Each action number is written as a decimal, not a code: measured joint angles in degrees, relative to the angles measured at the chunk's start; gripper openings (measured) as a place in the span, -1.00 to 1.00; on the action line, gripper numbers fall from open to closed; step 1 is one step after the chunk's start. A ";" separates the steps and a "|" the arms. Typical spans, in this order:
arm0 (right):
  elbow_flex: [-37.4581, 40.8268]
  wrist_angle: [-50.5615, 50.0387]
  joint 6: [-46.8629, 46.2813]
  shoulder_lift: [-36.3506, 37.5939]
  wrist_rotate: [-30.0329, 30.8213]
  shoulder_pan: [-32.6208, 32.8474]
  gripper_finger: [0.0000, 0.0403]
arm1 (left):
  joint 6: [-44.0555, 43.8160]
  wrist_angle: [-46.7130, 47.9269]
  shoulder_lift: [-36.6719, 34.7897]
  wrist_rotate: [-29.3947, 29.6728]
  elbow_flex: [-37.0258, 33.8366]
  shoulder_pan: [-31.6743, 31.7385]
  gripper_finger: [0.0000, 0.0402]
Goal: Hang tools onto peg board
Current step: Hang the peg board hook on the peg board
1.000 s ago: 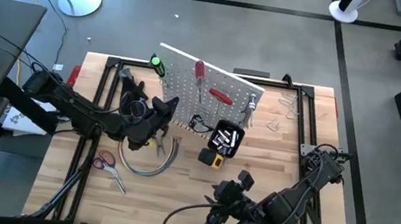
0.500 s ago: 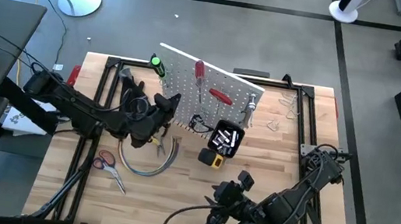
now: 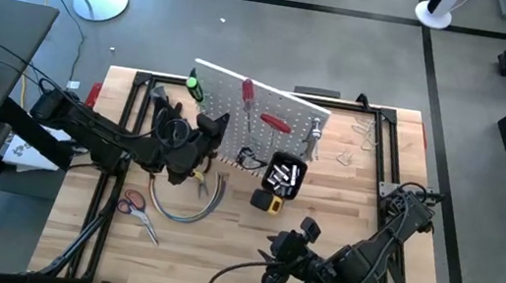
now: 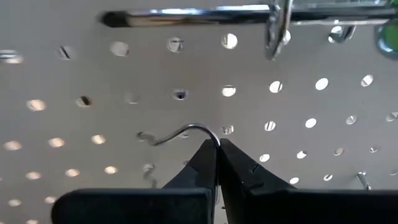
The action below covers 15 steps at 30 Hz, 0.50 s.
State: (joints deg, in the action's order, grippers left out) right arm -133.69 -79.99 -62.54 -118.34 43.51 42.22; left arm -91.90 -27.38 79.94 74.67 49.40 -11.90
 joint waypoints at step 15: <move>0.00 0.04 0.00 0.02 0.84 0.22 -0.23 | -2.08 7.89 -0.04 1.47 1.43 -0.77 -1.00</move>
State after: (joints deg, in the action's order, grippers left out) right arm -133.69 -79.94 -62.54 -118.32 44.34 42.44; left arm -93.98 -19.49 79.90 76.14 50.83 -12.68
